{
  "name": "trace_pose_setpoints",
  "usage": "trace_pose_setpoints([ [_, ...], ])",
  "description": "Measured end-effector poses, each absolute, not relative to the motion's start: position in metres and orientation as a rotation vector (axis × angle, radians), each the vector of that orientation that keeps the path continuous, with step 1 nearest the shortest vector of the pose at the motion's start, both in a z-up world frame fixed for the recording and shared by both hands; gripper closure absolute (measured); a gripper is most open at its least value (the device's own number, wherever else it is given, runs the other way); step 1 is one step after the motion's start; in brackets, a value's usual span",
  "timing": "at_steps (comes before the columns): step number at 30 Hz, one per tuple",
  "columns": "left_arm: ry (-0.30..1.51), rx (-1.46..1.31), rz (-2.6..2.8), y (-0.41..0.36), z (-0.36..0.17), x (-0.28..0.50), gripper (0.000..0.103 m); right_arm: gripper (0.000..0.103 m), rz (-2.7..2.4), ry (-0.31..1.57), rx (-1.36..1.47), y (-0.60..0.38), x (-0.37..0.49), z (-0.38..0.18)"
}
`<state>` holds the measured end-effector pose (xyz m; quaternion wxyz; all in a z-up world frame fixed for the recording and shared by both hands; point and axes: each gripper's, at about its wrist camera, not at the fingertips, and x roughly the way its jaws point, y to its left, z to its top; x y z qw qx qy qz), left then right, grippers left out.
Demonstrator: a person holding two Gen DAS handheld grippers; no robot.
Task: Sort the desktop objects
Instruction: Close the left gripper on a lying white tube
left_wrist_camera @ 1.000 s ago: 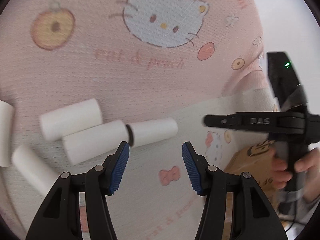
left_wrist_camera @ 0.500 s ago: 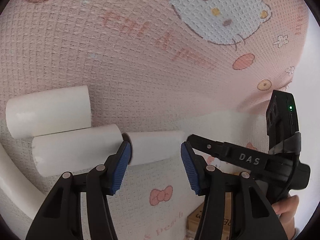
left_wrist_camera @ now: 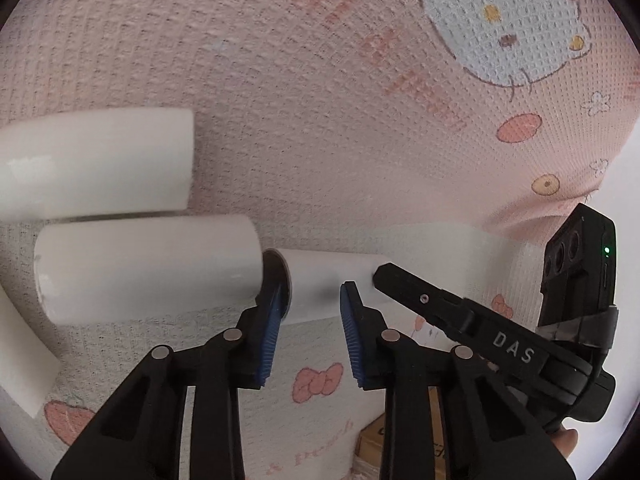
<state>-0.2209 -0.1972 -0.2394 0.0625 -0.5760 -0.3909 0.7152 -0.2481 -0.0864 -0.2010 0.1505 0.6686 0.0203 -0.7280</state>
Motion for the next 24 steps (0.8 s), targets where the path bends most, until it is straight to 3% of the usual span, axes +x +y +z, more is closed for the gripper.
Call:
trace_pose_setpoints([
  [7, -1.039, -1.717, 2.217, -0.192, -0.227, -0.215, 0.071, 0.072, -2.043, 0.052, 1.945, -0.085, -0.230, -0.199],
  [17, -1.153, -1.585, 2.138, -0.207, -0.207, -0.184, 0.071, 0.072, -2.025, -0.018, 1.918, -0.074, -0.196, -0.176],
  [24, -0.970, -1.514, 2.286, -0.208, -0.183, -0.137, 0.071, 0.072, -2.080, 0.012, 1.766, -0.077, -0.156, -0.146],
])
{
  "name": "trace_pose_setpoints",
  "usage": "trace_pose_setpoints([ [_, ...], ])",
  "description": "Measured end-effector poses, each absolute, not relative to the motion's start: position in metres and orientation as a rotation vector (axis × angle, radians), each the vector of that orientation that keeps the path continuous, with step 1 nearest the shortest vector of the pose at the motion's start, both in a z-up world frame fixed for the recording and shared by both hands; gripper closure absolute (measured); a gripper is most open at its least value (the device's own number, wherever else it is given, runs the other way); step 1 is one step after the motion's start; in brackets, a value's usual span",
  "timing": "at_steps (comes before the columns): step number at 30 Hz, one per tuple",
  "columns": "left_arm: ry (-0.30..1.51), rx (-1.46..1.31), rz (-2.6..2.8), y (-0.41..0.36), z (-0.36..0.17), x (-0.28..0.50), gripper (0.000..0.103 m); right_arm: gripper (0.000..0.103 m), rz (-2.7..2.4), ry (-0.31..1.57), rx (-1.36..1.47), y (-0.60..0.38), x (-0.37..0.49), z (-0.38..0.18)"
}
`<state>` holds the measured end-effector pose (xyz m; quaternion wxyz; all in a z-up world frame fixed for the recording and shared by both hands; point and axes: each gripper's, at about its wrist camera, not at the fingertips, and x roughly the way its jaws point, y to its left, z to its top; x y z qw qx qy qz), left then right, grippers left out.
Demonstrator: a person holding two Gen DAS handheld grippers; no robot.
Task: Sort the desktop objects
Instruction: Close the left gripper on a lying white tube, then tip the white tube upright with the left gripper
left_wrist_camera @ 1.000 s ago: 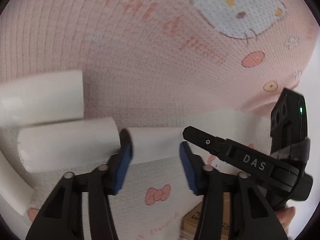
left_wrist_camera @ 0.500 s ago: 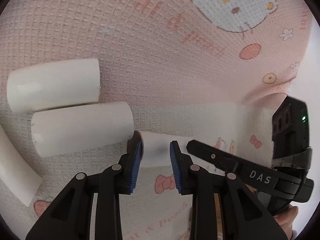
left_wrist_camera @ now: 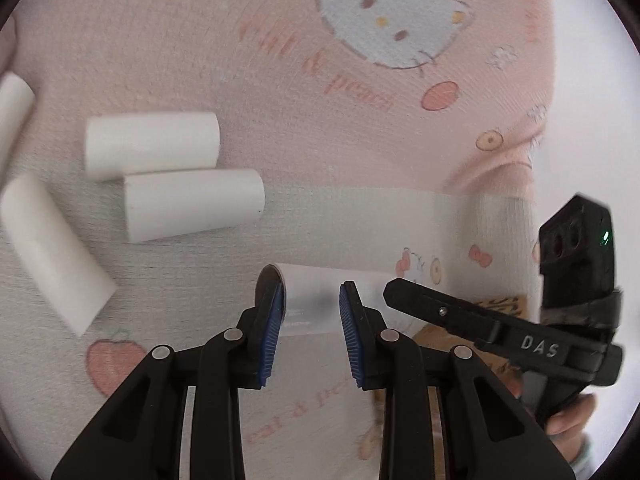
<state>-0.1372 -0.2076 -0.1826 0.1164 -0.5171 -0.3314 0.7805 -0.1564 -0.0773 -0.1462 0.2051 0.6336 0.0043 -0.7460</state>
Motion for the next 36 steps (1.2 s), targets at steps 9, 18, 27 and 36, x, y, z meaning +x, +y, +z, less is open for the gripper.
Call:
trace_pose_setpoints([
  [9, -0.881, -1.448, 2.354, -0.201, -0.168, -0.094, 0.071, 0.072, -2.115, 0.055, 1.674, -0.066, -0.108, -0.135],
  [18, -0.713, -1.471, 2.358, -0.184, -0.176, -0.047, 0.071, 0.072, -2.155, 0.114, 1.544, -0.055, -0.045, -0.131],
  [27, -0.815, -1.517, 2.345, -0.194, -0.206, -0.017, 0.071, 0.072, -2.078, 0.245, 1.536, -0.057, -0.013, -0.158],
  [36, -0.674, -1.513, 2.464, -0.203, -0.198, -0.020, 0.071, 0.071, -2.042, 0.370, 1.482, -0.062, -0.013, -0.165],
])
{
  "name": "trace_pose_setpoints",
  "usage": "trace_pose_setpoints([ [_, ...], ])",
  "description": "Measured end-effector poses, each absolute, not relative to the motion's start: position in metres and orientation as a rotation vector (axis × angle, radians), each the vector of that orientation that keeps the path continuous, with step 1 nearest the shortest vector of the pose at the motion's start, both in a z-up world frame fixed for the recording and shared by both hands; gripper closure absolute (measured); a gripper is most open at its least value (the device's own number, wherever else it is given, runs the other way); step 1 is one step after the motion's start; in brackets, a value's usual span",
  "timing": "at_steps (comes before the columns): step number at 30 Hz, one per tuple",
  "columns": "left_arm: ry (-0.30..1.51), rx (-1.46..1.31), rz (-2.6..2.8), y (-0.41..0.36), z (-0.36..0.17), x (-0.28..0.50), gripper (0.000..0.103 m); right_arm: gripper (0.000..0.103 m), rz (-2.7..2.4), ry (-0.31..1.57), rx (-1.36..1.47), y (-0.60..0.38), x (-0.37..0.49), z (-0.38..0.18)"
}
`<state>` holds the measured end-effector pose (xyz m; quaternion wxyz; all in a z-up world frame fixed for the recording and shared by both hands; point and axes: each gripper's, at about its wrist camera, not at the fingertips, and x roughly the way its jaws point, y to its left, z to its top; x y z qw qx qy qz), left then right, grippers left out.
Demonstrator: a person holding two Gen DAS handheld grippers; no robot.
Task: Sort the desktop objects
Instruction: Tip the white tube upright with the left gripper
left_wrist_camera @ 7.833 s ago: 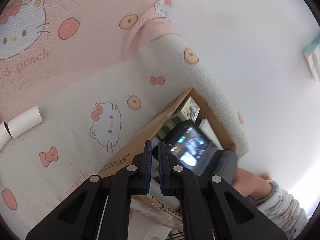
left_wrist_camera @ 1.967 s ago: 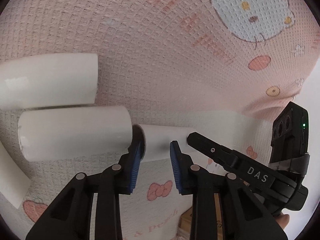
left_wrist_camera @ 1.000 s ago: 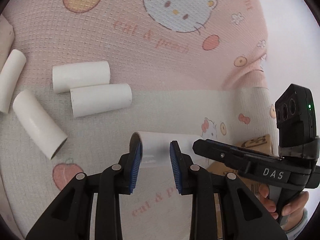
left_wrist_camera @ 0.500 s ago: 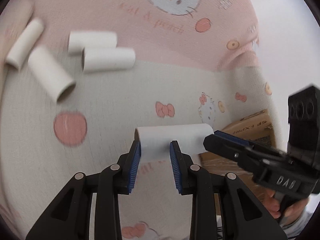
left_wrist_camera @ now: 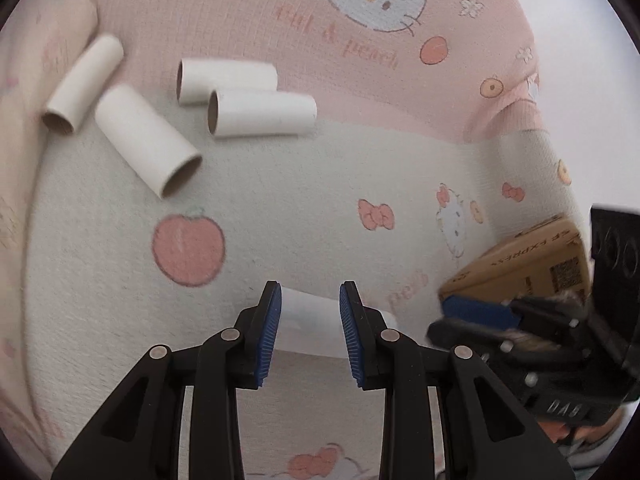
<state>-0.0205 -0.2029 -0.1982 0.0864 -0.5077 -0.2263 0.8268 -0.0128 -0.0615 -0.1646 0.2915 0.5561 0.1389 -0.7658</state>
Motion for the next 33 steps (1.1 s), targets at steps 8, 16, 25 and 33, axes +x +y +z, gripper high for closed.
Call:
trace_pose_setpoints([
  [8, -0.780, -1.577, 2.436, -0.210, -0.208, -0.004, 0.071, 0.051, -2.033, 0.557, 1.407, -0.075, -0.010, -0.168],
  [16, -0.998, -1.599, 2.467, -0.224, -0.220, 0.019, 0.054, 0.047, -2.040, 0.679, 1.398, -0.087, -0.005, -0.187],
  [25, -1.182, -1.608, 2.303, -0.207, -0.242, 0.019, 0.054, 0.047, -1.982, 0.743, 1.374, -0.098, 0.000, -0.202],
  [33, -1.300, -1.557, 2.288, -0.208, -0.253, 0.001, 0.054, 0.047, -1.980, 0.667, 1.405, -0.090, -0.007, -0.207],
])
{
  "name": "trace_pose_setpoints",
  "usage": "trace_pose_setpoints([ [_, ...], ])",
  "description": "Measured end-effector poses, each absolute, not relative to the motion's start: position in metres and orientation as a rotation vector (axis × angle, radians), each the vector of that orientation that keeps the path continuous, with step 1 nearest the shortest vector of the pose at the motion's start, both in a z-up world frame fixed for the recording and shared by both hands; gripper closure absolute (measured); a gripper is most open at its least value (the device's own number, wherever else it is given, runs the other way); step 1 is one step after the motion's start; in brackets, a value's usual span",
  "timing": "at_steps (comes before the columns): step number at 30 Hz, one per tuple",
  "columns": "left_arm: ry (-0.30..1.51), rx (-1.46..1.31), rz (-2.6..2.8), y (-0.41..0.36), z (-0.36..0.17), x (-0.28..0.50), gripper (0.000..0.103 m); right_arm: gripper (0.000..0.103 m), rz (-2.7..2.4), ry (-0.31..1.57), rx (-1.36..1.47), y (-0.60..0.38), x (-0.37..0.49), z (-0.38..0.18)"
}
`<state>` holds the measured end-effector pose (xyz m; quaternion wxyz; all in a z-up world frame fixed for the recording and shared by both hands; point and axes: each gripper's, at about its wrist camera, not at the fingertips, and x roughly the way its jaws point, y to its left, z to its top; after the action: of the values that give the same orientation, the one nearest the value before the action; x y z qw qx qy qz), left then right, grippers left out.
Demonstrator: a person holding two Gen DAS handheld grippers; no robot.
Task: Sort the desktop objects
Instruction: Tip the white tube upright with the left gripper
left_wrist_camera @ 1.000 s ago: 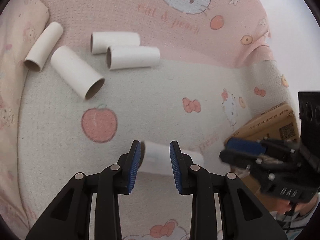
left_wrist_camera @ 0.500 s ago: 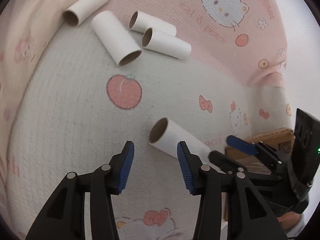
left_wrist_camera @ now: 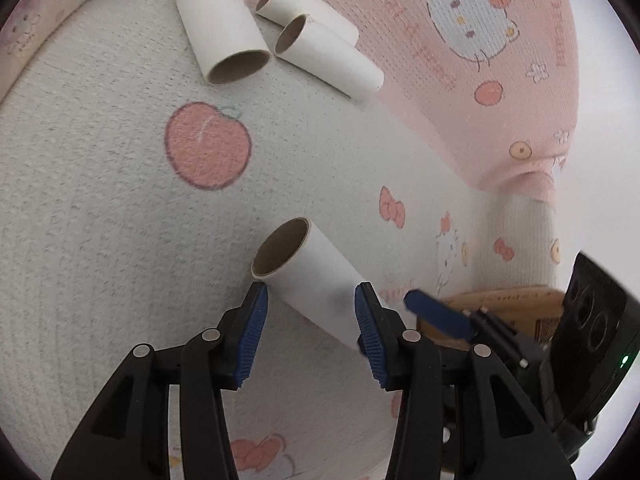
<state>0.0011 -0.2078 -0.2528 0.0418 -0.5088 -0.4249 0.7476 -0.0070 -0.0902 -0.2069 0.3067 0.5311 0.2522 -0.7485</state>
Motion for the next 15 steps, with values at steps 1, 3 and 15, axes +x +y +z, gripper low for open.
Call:
trace_pose_setpoints([
  [1, -1.313, -1.550, 2.287, -0.208, -0.254, -0.001, 0.054, 0.047, -1.976, 0.654, 1.411, -0.090, -0.008, -0.208],
  [3, -1.324, -1.552, 2.285, -0.208, -0.255, -0.007, 0.054, 0.047, -1.969, 0.645, 1.424, -0.090, -0.009, -0.210],
  [15, -1.405, -1.555, 2.231, -0.200, -0.268, -0.032, 0.054, 0.048, -1.926, 0.394, 1.573, -0.081, -0.026, -0.222],
])
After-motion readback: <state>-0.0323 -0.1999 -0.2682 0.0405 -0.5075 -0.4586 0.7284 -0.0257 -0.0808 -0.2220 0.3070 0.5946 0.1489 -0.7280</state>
